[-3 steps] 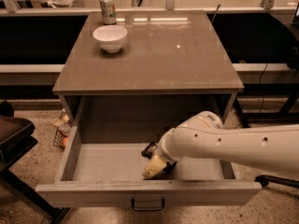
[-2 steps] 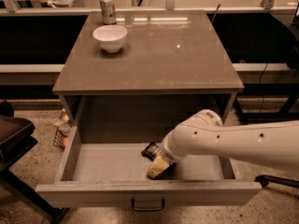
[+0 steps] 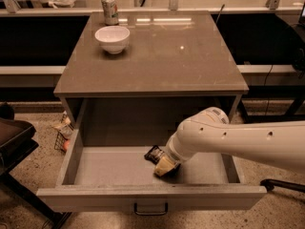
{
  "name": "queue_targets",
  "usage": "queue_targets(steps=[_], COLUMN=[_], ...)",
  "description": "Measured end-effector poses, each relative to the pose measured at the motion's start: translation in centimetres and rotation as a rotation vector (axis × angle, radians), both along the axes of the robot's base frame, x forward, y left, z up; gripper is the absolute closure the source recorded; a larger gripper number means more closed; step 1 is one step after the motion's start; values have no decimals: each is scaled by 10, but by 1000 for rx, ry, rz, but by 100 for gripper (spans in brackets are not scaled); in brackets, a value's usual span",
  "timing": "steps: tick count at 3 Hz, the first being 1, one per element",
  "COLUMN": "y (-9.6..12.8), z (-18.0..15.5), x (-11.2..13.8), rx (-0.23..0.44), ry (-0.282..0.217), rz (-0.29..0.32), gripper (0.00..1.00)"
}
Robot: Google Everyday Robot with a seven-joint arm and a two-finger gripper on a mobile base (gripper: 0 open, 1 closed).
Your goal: Pick rxbar chocolate from top drawer and place on counter
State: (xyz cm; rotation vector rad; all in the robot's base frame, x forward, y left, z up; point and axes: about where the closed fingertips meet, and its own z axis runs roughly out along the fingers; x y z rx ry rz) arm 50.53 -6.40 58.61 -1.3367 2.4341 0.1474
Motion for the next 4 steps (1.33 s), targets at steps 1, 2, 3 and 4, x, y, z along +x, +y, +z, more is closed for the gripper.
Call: queue_targets(steps=[1, 2, 3, 4], y=[0, 1, 8, 7], z=[9, 13, 37, 114], x=[0, 0, -3, -5], rx=[0, 2, 25, 77], ry=[0, -2, -29, -74], rz=[0, 3, 33, 60], gripper=[95, 100, 100, 100])
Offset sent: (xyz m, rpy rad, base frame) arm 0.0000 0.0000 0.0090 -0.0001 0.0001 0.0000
